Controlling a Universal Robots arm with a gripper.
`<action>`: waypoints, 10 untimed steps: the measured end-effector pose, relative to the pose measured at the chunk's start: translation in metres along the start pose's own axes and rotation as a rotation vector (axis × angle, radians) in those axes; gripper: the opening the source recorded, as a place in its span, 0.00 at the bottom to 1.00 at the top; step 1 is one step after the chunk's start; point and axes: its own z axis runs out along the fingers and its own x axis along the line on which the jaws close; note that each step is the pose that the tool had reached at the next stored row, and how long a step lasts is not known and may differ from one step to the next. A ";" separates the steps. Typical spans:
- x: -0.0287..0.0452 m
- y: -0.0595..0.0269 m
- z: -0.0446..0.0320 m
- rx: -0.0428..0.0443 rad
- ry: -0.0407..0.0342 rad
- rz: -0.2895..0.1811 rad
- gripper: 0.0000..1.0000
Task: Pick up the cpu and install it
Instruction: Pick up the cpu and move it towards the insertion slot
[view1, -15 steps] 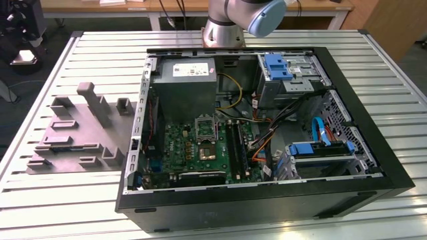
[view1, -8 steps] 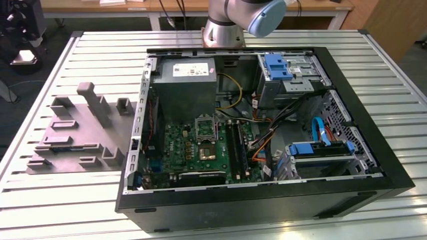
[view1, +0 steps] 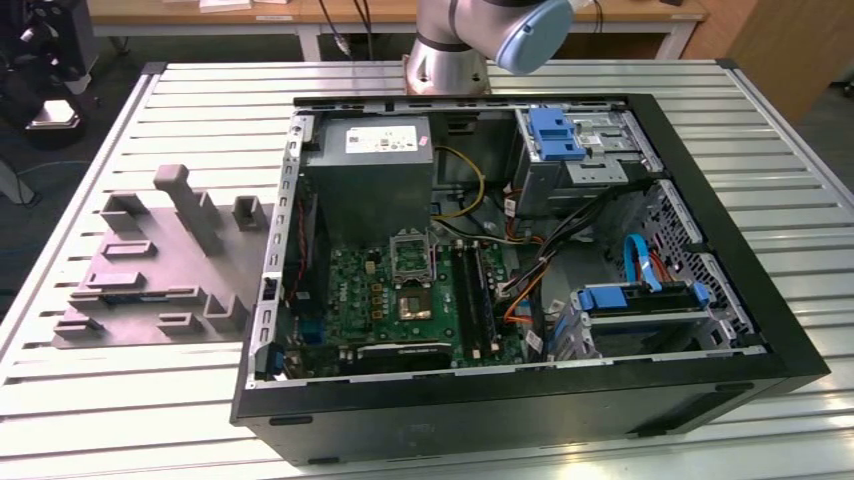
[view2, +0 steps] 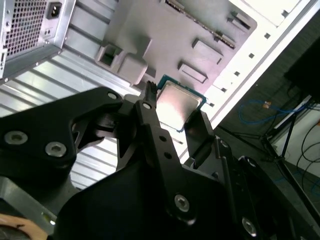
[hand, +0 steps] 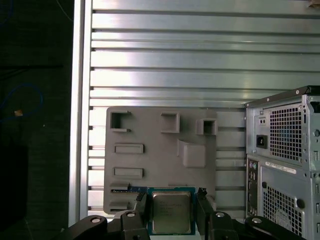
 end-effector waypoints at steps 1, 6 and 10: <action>0.0000 0.0000 0.0000 0.0000 0.0000 0.000 0.47; -0.0008 0.0000 0.0000 0.0001 0.0001 0.000 0.47; -0.0009 0.0000 0.0000 0.0001 0.0001 0.000 0.47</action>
